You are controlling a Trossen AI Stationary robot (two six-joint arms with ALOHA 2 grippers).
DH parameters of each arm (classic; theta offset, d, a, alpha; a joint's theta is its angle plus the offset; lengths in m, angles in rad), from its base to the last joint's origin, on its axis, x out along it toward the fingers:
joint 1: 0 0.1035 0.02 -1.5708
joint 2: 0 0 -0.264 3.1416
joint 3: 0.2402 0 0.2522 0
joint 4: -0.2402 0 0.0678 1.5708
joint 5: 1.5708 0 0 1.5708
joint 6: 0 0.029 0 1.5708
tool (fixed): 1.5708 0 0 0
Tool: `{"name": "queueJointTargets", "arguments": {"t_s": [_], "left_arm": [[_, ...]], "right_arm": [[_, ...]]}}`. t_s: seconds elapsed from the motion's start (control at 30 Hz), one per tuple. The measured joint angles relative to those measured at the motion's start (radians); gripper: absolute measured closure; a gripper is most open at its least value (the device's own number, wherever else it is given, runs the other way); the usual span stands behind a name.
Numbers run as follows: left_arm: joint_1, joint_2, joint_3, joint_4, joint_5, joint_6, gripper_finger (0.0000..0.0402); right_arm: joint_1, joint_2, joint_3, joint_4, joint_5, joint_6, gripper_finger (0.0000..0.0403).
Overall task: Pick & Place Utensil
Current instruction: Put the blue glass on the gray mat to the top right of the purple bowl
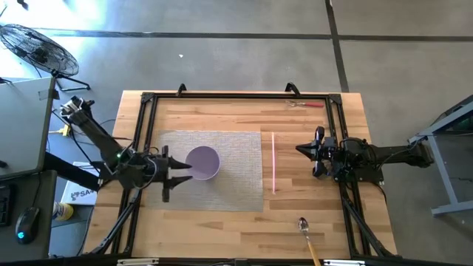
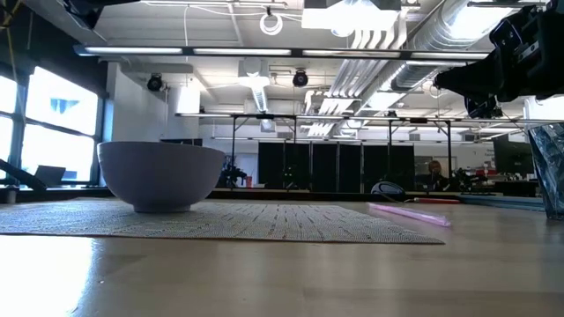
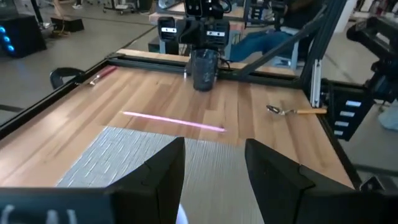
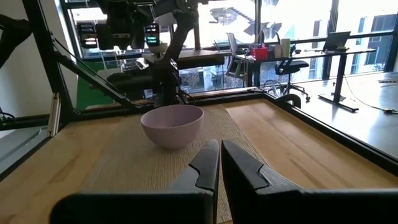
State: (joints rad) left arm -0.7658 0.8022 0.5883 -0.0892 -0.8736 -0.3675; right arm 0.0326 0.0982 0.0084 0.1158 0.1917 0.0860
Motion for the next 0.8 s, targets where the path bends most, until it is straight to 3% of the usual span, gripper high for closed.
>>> {"name": "queueJointTargets", "arguments": {"t_s": [0.27, 0.5, 0.8], "left_arm": [[0.0, 0.116, -0.007, 0.218, -0.009, 0.066, 0.0236], [0.0, 0.145, -0.007, 0.25, -0.003, 0.092, 0.0236], [0.001, 0.145, -0.007, 0.341, -0.084, 0.288, 0.0236]], "right_arm": [[0.0, 0.0, 0.0, -0.001, 0.0, 0.0, 0.0391], [0.0, 0.0, 0.0, -0.002, 0.0, 0.0, 0.0391], [0.0, 0.0, 0.0, -0.002, 0.0, 0.0, 0.0391]]}}
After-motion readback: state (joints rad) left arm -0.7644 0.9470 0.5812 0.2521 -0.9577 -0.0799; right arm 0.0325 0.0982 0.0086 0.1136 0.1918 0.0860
